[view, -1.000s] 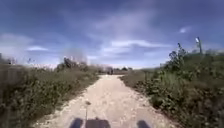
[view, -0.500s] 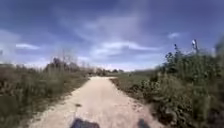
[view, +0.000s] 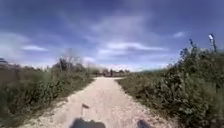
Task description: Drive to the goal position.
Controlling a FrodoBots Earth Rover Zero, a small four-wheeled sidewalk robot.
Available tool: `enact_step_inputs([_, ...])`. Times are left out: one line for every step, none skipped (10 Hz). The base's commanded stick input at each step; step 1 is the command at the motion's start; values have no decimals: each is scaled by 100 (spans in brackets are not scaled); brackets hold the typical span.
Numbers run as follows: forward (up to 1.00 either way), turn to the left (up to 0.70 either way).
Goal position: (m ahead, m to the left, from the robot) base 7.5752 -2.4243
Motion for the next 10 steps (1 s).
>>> enact_step_inputs([100,0])
enact_step_inputs([100,-13])
enact_step_inputs([100,-29])
enact_step_inputs([100,0])
enact_step_inputs([100,0])
enact_step_inputs([100,0])
enact_step_inputs([100,0])
enact_step_inputs([100,0])
enact_step_inputs([100,-34])
enact_step_inputs([100,-26])
